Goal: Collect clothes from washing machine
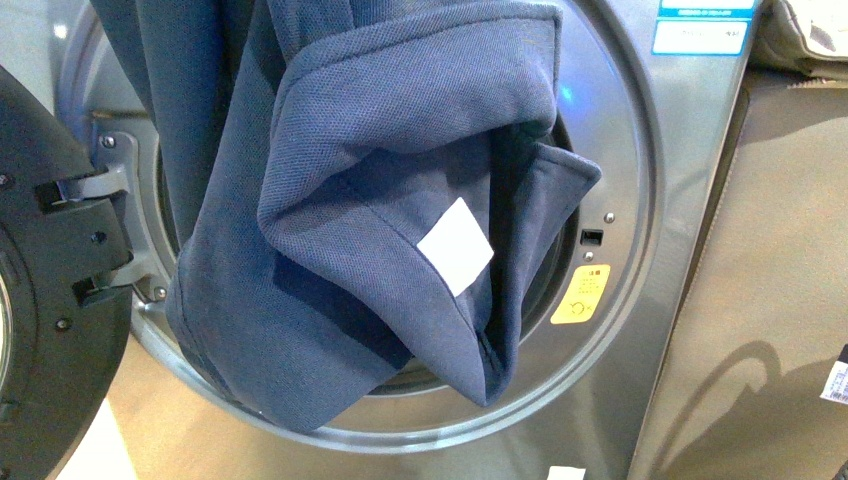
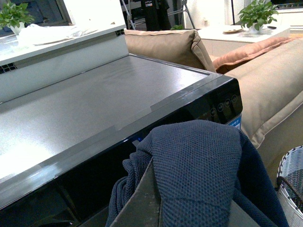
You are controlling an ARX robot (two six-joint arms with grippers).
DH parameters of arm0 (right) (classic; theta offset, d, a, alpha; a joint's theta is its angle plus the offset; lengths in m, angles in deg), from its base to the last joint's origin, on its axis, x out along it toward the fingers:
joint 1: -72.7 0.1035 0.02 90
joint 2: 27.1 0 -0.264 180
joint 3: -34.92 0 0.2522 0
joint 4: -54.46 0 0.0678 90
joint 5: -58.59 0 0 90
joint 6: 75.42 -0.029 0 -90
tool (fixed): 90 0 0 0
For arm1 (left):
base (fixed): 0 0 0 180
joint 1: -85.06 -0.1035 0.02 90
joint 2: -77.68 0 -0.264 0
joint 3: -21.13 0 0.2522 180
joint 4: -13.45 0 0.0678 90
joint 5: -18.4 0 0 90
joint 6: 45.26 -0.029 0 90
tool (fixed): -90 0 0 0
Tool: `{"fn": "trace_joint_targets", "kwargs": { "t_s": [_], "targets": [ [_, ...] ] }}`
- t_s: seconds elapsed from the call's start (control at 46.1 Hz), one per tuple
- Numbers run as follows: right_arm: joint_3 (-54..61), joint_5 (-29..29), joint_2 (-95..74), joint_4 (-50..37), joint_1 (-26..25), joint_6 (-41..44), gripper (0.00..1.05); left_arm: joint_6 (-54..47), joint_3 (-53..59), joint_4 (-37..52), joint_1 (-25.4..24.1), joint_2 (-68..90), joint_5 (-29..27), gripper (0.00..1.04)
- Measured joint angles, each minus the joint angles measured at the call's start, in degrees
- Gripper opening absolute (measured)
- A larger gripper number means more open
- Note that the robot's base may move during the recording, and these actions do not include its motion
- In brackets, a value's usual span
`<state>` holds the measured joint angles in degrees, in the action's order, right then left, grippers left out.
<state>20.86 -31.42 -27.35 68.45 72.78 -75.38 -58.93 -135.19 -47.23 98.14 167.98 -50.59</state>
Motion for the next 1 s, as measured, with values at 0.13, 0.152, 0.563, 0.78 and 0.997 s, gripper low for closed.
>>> {"fn": "trace_joint_targets", "kwargs": {
  "t_s": [0.13, 0.152, 0.563, 0.78, 0.997],
  "targets": [
    [0.0, 0.0, 0.0, 0.0, 0.0, 0.0, 0.97, 0.0, 0.0, 0.0, 0.0, 0.0, 0.0, 0.07],
    [0.0, 0.0, 0.0, 0.0, 0.0, 0.0, 0.97, 0.0, 0.0, 0.0, 0.0, 0.0, 0.0, 0.07],
    [-17.84, 54.86, -44.09, -51.47, -29.51, -33.2, 0.97, 0.0, 0.0, 0.0, 0.0, 0.0, 0.17, 0.07],
    [-30.75, 51.28, -50.75, -42.62, -19.17, -30.4, 0.97, 0.0, 0.0, 0.0, 0.0, 0.0, 0.17, 0.07],
    [-41.68, 46.53, -56.24, -33.03, -5.73, -24.22, 0.97, 0.0, 0.0, 0.0, 0.0, 0.0, 0.17, 0.07]
  ]
}}
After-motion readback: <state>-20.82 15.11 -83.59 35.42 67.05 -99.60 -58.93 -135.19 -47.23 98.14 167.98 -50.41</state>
